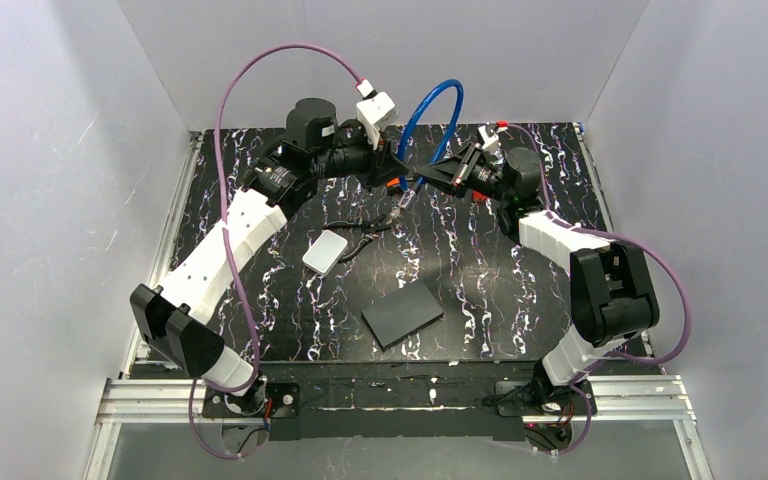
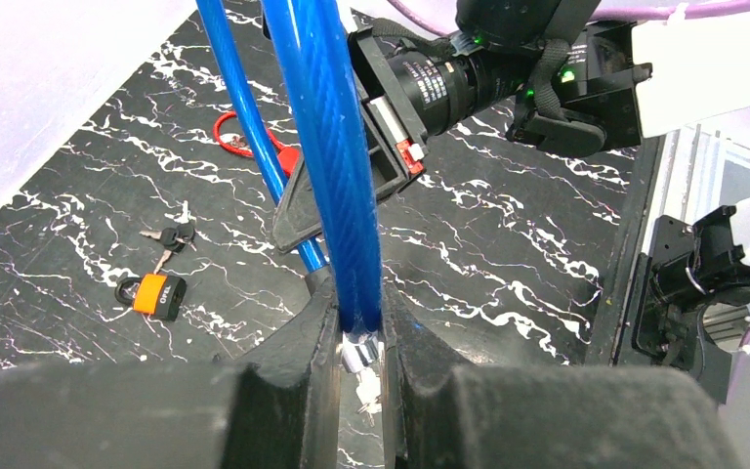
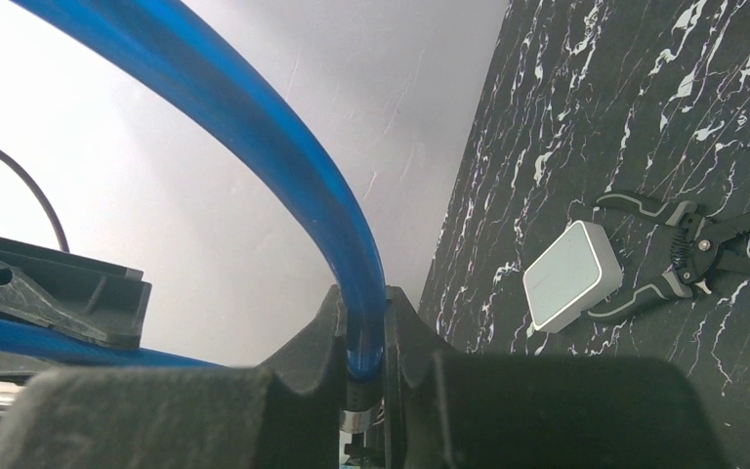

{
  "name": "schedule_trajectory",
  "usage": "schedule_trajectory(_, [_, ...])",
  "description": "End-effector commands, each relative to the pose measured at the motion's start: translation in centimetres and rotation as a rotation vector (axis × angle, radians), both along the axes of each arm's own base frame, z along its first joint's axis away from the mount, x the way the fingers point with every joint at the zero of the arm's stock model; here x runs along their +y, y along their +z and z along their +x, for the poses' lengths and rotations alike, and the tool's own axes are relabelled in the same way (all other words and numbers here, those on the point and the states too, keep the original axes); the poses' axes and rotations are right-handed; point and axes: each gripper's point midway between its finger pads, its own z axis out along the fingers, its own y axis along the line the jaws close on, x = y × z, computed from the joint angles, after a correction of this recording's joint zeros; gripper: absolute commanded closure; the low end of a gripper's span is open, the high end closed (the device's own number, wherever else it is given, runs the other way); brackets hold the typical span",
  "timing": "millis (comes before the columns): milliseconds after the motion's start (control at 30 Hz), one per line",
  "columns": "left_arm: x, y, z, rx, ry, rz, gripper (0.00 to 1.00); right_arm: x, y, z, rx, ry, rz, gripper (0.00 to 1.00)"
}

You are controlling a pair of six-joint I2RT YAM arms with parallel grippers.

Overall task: Lock with the key
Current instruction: Lock the lock.

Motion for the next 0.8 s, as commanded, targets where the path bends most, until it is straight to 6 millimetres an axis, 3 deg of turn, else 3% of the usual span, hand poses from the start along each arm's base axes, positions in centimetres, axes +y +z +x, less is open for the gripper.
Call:
schedule_trajectory(0, [-0.6, 0.4, 0.0, -0.047, -0.020, 0.003, 1.00, -0.2, 3.5, -1.2, -0.097, 0.006, 0.046, 0.99])
schedule_trajectory(567, [-0.2, -0.7, 0.9, -0.074, 0.025, 0.054, 1.00, -0.2, 4.0, -1.6, -0.095, 0.012, 0.056, 0.99])
schedule_trajectory(767, [-1.1, -1.4, 0.3, -0.112, -0.009, 0.097, 1.00, -0.2, 4.9, -1.2, -0.056, 0.005, 0.105, 0.99])
